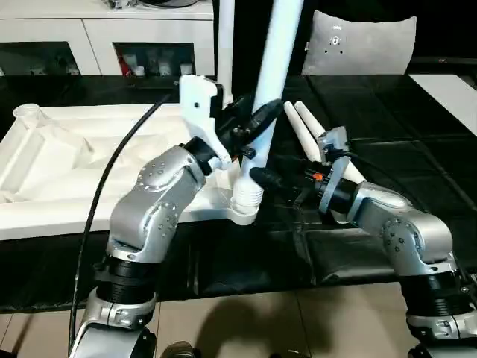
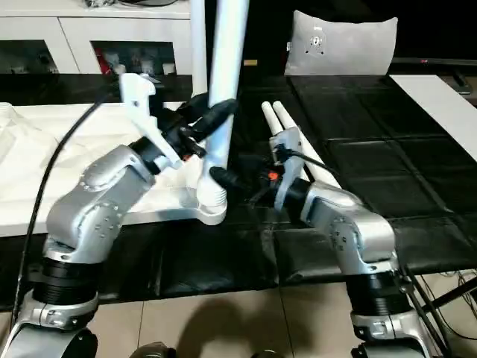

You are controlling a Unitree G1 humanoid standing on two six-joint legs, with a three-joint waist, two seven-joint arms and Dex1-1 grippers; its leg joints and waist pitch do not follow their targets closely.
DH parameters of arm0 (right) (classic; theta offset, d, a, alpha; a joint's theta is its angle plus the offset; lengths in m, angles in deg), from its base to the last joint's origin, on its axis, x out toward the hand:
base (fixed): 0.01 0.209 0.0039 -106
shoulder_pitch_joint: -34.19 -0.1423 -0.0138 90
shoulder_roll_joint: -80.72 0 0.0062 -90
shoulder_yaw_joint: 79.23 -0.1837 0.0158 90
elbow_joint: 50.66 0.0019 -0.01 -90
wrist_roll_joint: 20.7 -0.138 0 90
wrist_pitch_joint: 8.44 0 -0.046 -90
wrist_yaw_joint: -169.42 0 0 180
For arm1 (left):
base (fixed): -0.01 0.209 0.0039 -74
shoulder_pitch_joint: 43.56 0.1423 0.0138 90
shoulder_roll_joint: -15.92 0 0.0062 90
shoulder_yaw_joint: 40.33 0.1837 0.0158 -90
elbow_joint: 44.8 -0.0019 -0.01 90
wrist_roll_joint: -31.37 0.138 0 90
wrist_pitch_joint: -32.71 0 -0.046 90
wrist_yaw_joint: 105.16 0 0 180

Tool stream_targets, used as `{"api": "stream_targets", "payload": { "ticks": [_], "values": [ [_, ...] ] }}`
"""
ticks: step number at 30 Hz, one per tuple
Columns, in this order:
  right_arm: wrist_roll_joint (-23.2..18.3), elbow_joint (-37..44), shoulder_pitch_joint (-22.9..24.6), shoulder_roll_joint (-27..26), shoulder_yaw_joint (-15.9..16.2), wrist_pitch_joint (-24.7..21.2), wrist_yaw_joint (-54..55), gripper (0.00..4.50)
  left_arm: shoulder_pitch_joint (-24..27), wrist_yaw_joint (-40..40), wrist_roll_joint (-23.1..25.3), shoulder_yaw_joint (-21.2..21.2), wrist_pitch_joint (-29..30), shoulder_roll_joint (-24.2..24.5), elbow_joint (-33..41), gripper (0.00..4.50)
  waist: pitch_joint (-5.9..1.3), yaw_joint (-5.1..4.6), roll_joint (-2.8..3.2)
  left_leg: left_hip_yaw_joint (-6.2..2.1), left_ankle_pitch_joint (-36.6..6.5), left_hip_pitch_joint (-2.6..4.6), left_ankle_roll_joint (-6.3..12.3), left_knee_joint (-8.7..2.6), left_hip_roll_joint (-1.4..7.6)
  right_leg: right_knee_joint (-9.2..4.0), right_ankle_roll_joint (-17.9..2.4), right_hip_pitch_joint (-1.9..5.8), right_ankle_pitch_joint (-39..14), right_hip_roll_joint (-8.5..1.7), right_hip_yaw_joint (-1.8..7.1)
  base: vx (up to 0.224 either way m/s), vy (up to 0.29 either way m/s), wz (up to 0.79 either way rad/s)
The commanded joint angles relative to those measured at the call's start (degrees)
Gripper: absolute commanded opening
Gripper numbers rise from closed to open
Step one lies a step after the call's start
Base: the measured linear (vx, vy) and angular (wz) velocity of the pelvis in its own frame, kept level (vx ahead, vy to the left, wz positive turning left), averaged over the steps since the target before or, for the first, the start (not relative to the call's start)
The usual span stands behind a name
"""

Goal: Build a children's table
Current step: Pick table leg

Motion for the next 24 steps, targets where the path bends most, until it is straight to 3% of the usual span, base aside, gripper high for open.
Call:
{"api": "stream_targets", "payload": {
  "ticks": [1,24],
  "values": [
    [0.3,-0.9,-1.0,-0.4,0.1,0.0,0.2,4.5,-0.9,0.0,0.8,1.1,-1.0,-0.2,1.2,1.8,-4.08,0.09,-0.85,0.15,-5.5,0.64,0.42,-4.1,2.01,-3.58,-10.8,2.98,-10.0,-3.44,1.45,0.0,0.0,0.0],
    [0.5,-8.1,-4.3,-3.7,0.4,-0.2,-0.5,2.65,-0.7,1.3,1.4,2.9,-1.7,-0.9,1.8,1.8,-4.19,0.12,-1.01,0.19,-5.0,0.73,0.1,-4.04,2.03,-3.23,-11.8,3.09,-8.0,-3.46,1.38,0.0,0.0,0.0]
  ]
}}
